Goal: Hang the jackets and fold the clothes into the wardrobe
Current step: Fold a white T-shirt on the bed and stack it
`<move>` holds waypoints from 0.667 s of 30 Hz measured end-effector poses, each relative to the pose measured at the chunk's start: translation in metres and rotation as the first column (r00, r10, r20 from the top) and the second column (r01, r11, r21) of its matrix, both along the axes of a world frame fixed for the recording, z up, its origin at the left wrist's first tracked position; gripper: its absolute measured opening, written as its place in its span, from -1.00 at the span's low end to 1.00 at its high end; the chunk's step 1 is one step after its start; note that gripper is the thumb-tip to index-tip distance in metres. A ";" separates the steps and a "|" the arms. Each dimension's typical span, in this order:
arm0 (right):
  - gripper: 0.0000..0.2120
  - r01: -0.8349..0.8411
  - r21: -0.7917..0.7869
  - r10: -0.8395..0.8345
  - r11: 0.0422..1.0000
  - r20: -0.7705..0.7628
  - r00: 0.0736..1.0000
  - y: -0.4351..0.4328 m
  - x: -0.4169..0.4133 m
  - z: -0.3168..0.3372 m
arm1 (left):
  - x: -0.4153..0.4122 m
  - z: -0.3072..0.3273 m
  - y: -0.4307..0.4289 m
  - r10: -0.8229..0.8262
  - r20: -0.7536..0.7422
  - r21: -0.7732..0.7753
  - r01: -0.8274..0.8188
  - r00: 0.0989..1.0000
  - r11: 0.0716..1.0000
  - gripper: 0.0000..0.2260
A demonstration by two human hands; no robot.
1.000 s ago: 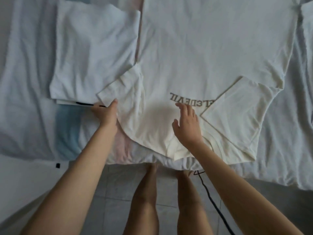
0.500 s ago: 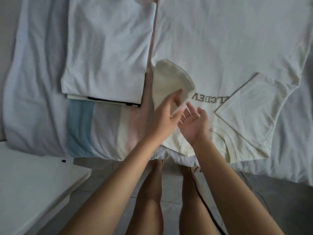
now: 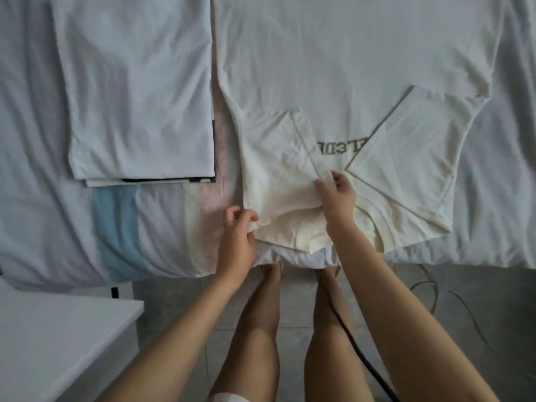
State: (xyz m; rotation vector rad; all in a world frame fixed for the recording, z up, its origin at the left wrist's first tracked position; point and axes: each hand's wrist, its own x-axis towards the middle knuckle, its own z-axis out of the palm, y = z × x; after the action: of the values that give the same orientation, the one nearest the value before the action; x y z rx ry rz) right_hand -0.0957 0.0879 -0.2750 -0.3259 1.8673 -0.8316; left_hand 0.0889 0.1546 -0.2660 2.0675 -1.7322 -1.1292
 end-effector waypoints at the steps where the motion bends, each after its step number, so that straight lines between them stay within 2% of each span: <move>1: -0.82 -0.011 -0.017 0.011 1.000 -0.001 1.000 0.001 -0.002 -0.001 | 0.004 -0.001 0.001 -0.009 -0.002 -0.020 0.009 1.000 1.000 -0.69; 3: -0.83 -0.050 -0.041 0.049 0.998 -0.026 0.998 0.004 -0.003 -0.002 | 0.007 0.000 0.002 -0.055 0.056 0.017 0.054 0.997 0.998 -0.71; 5: -0.82 -0.085 -0.042 0.081 0.996 -0.071 0.994 0.007 -0.004 -0.004 | 0.002 0.004 0.002 -0.185 0.183 0.179 0.152 0.966 0.972 -0.66; 7: -0.82 -0.093 -0.034 0.090 0.995 -0.093 0.992 0.008 -0.007 -0.004 | -0.004 0.006 -0.002 -0.402 0.258 0.432 0.267 0.878 0.861 -0.60; 8: -0.81 -0.087 -0.032 0.084 0.996 -0.086 0.993 0.007 -0.009 -0.003 | -0.006 0.010 -0.010 -0.469 0.257 0.549 0.271 0.845 0.790 -0.60; 10: -0.80 -0.080 -0.030 0.078 0.996 -0.062 0.995 0.005 -0.011 -0.002 | -0.013 0.023 -0.036 -0.459 0.243 0.661 0.201 0.855 0.723 -0.73; 11: -0.80 -0.108 -0.022 0.107 0.994 -0.068 0.992 0.004 -0.012 -0.001 | -0.017 0.029 -0.050 -0.432 0.257 0.643 0.181 0.864 0.744 -0.77; 12: -0.79 -0.138 -0.012 0.136 0.990 -0.082 0.987 0.002 -0.014 -0.001 | -0.022 0.032 -0.069 -0.421 0.289 0.554 0.208 0.860 0.806 -0.79; 14: -0.76 -0.233 0.042 0.237 0.972 -0.140 0.961 -0.001 -0.018 0.000 | -0.034 0.037 -0.109 -0.315 0.299 0.264 0.240 0.901 0.934 -0.73; 16: -0.74 -0.313 0.090 0.325 0.946 -0.202 0.924 -0.001 -0.021 0.000 | -0.043 0.029 -0.152 -0.304 0.269 0.031 0.308 0.914 0.951 -0.57; 18: -0.74 -0.351 0.090 0.362 0.932 -0.222 0.905 -0.001 -0.023 0.002 | -0.047 0.014 -0.186 -0.369 0.388 0.012 0.395 0.845 0.918 -0.43; 20: -0.76 -0.371 0.079 0.379 0.925 -0.216 0.900 -0.001 -0.023 0.003 | -0.051 0.003 -0.209 -0.420 0.441 0.095 0.424 0.793 0.900 -0.37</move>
State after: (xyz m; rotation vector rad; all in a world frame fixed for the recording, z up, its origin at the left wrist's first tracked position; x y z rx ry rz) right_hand -0.1188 0.0871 -0.2720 -0.7605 1.9398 -0.5098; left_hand 0.0380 -0.0548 -0.2635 2.1154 -2.5183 -0.7547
